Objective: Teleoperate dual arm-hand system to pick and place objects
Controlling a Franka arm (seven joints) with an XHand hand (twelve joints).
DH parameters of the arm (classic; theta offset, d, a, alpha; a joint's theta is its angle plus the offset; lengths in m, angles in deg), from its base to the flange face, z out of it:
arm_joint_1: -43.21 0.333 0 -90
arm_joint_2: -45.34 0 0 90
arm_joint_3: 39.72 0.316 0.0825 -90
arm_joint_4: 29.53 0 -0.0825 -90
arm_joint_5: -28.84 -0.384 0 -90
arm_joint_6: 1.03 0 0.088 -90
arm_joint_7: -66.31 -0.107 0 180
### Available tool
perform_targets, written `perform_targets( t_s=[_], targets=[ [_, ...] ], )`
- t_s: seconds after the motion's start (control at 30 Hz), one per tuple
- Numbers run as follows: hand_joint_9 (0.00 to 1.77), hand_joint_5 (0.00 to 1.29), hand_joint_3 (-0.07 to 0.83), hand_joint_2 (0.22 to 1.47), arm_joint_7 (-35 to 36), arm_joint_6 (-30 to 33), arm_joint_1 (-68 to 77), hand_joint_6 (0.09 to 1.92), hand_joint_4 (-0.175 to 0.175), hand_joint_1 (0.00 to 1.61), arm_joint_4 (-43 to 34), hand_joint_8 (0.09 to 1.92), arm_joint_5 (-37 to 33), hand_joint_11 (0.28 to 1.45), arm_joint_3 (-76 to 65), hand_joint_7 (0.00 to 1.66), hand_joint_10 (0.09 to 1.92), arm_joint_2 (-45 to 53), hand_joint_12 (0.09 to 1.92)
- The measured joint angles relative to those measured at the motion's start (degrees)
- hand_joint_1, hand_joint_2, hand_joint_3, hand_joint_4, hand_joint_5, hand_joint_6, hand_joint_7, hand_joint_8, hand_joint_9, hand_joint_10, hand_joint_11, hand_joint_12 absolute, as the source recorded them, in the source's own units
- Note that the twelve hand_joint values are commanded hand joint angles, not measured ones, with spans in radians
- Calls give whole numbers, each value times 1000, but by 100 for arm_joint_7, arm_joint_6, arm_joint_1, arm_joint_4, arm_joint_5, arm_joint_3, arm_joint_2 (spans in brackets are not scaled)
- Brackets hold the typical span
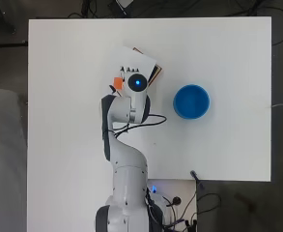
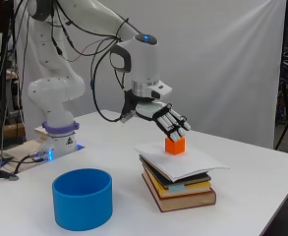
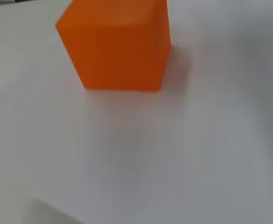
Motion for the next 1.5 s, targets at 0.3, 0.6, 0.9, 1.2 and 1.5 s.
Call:
perform_targets(
  t_s=[0.3, 0.6, 0.9, 1.2, 1.5],
  targets=[
    [451, 100, -4, 985, 430, -218, 53, 87, 38, 330, -112, 87, -86, 544, 213, 196, 87, 413, 87],
    [834, 554, -23, 1144, 216, -213, 52, 504, 56, 678, 145, 534, -260, 709, 225, 635, 144, 419, 87],
    [1184, 658, -3, 1283, 1577, -215, -11, 1463, 144, 892, 273, 1920, -1161, 898, -172, 842, 1918, 118, 1849],
    [1004, 621, -1, 1297, 1638, -726, -111, 1505, 113, 885, -507, 1804, -832, 751, -514, 682, 1919, -939, 1762],
    [995, 641, 0, 1283, 805, -963, -450, 1493, 175, 841, -773, 1825, 550, 716, -1378, 704, 1920, -1920, 1731]
  ],
)
